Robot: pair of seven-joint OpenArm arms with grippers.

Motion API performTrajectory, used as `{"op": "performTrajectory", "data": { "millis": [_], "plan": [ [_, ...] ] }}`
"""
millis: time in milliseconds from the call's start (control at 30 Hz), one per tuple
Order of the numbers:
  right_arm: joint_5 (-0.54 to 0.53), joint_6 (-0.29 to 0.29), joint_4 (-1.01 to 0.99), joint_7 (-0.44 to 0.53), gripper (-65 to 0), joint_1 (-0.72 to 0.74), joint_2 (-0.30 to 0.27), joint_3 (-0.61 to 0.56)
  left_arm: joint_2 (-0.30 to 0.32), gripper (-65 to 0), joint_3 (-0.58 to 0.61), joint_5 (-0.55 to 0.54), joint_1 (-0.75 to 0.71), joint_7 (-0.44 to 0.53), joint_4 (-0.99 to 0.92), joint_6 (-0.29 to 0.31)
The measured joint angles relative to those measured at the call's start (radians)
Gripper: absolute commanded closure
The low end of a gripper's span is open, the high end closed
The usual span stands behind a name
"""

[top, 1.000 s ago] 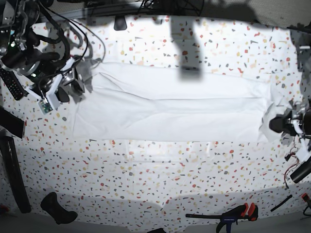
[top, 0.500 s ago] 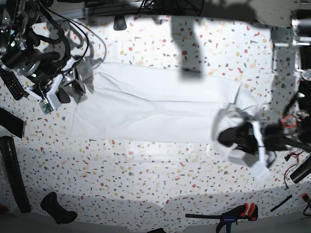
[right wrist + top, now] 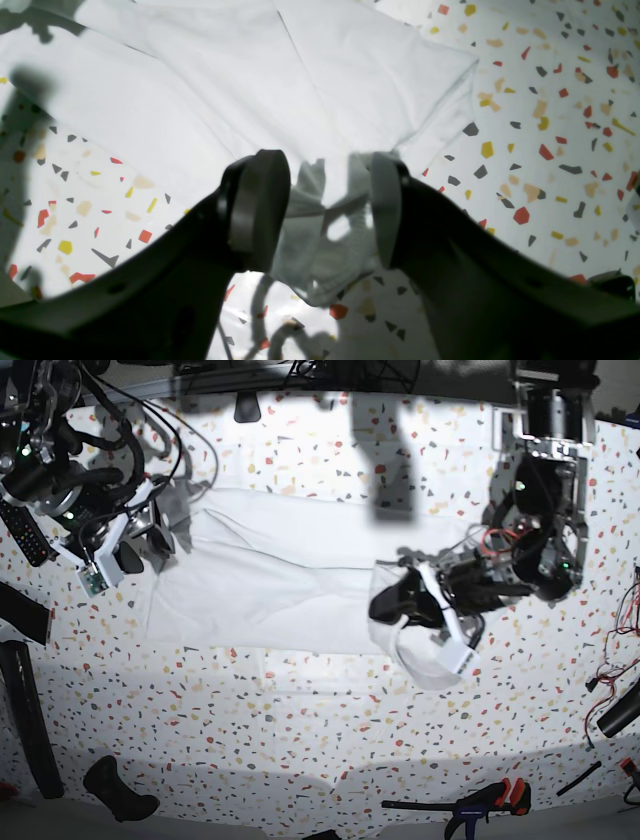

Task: Fold the T-shirt properly
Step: 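Lift the strip end with the left gripper and fold it toward the middle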

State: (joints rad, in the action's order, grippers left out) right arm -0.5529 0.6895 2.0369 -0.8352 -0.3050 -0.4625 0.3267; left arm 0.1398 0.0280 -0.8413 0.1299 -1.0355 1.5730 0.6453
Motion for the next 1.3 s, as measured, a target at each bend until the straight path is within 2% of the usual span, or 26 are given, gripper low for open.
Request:
{"op": "performTrajectory", "data": {
  "millis": [100, 233, 367, 567, 700, 833, 967, 1067, 1167, 1300],
  "plan": [
    [0.0, 0.0, 0.0, 0.007, -29.5, 0.001, 0.0, 0.0, -0.035, 0.0, 0.0, 0.062, -0.008, 0.003, 0.0, 0.001],
    [0.0, 0.0, 0.0, 0.007, -29.5, 0.001, 0.0, 0.0, -0.039, 0.0, 0.0, 0.071, -0.008, 0.005, 0.0, 0.001],
    [0.0, 0.0, 0.0, 0.011, -29.5, 0.003, 0.0, 0.0, -0.037, -13.5, -0.001, 0.021, -0.008, 0.005, 0.0, -0.003],
    [0.0, 0.0, 0.0, 0.01, -29.5, 0.003, 0.0, 0.0, -0.038, -23.4, -0.001, -0.058, -0.005, 0.005, 0.0, -0.002],
    [0.0, 0.0, 0.0, 0.011, -29.5, 0.003, 0.0, 0.0, -0.04, -23.5, -0.001, -0.122, 0.0, 0.016, 0.0, -0.002],
    [0.0, 0.0, 0.0, 0.011, -29.5, 0.003, 0.0, 0.0, -0.042, -23.5, 0.0, -0.132, 0.01, 0.027, 0.0, -0.002],
    [0.0, 0.0, 0.0, 0.011, -29.5, 0.003, 0.0, 0.0, -0.034, -23.5, 0.0, -0.132, 0.072, -0.062, 0.014, -0.003],
    [0.0, 0.0, 0.0, 0.011, -29.5, 0.003, 0.0, 0.0, -0.002, -23.5, 0.001, -0.138, 0.145, -0.146, 0.074, 0.001],
    [0.0, 0.0, 0.0, 0.011, -29.5, 0.003, 0.0, 0.0, 0.067, -23.5, 0.002, -0.125, 0.205, -0.167, 0.147, 0.001],
    [0.0, 0.0, 0.0, 0.01, -29.5, 0.003, 0.0, 0.0, 0.185, -23.5, 0.003, 0.035, 0.218, -0.131, 0.185, 0.005]
  ]
}}
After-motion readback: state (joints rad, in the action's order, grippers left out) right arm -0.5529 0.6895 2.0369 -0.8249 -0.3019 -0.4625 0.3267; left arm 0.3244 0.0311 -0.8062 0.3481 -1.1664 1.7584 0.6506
